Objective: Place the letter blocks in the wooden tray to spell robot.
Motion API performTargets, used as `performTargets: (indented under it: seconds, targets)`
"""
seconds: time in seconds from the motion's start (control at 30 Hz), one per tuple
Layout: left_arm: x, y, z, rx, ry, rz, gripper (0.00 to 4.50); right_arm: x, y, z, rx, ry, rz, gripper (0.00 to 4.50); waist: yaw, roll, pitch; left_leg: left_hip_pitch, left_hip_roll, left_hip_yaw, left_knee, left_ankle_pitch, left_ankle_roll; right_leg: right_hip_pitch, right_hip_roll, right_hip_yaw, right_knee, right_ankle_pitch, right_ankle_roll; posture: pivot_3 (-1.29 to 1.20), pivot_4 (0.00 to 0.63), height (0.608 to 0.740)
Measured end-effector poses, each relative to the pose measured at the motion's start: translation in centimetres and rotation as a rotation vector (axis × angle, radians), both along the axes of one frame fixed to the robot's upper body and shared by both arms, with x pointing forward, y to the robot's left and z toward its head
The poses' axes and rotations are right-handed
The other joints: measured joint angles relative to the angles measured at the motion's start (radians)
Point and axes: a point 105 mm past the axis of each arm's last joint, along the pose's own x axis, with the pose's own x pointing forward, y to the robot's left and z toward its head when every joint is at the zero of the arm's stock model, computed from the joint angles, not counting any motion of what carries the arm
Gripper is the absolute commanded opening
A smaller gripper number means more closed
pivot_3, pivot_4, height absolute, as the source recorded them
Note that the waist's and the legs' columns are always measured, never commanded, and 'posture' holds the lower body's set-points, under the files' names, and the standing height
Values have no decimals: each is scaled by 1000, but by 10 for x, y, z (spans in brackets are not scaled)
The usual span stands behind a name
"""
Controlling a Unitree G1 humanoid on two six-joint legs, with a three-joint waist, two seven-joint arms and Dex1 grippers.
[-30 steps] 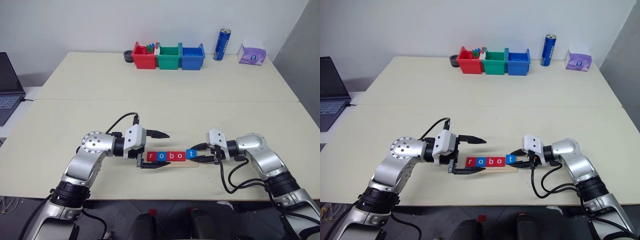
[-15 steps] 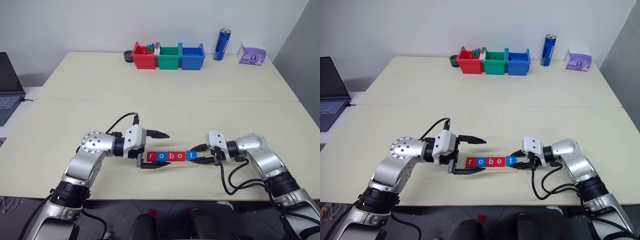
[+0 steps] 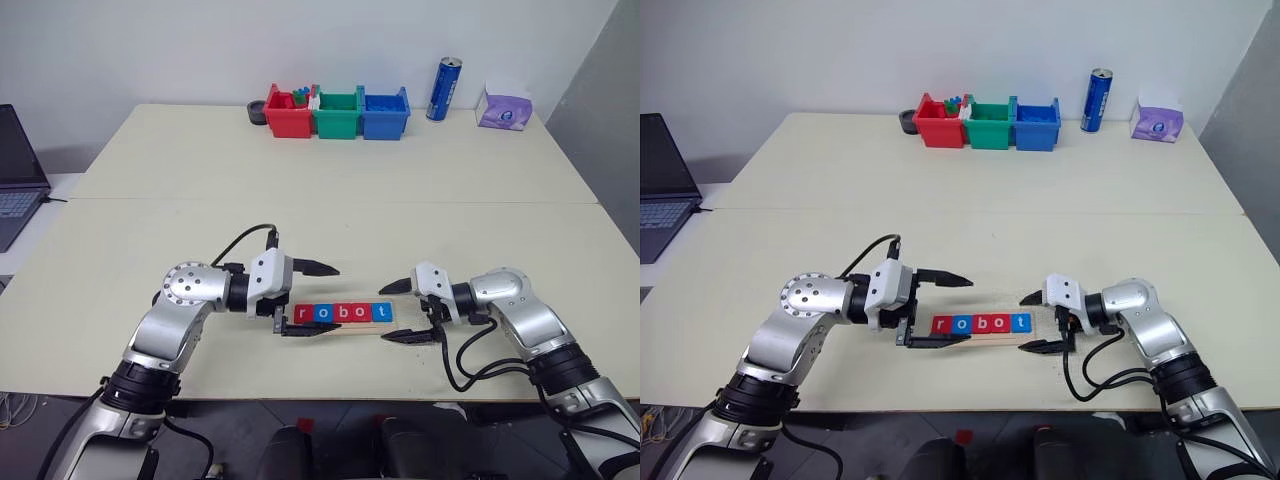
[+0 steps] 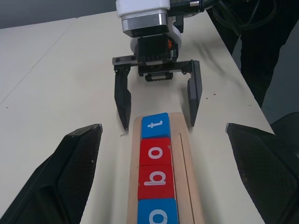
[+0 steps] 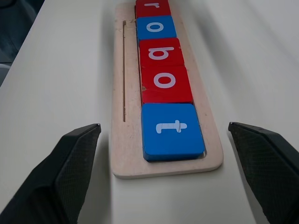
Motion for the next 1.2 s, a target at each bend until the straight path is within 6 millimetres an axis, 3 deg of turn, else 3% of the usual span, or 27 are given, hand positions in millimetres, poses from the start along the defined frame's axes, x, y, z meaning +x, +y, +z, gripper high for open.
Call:
performTargets:
  seconds: [0.13, 0.23, 0.53, 0.6, 1.2]
  targets:
    - [0, 0, 0, 0, 0, -2, 4500, 3, -9, 19, 34, -20, -41, 4477, 0, 0, 0, 0, 0, 0, 0, 0, 0, 0, 0, 0, 0, 0, 0, 0, 150, 740]
    - [0, -1, 0, 1, 0, -3, 4500, 2, -17, 25, 56, -13, -70, 3913, 0, 0, 0, 0, 0, 0, 0, 0, 0, 0, 0, 0, 0, 0, 0, 0, 150, 740]
    - [0, -3, 1, -4, -1, -10, 4500, -2, -19, 12, 53, 10, -94, 609, 0, 0, 0, 0, 0, 0, 0, 0, 0, 0, 0, 0, 0, 0, 0, 0, 150, 740]
    - [0, -3, 1, -3, -2, -10, 4500, -3, -18, 10, 43, 5, -88, 59, 0, 0, 0, 0, 0, 0, 0, 0, 0, 0, 0, 0, 0, 0, 0, 0, 150, 740]
    - [1, -3, 1, -3, -2, -8, 4500, -6, -14, 0, 18, -9, -58, 59, 0, 0, 0, 0, 0, 0, 0, 0, 0, 0, 0, 0, 0, 0, 0, 0, 150, 740]
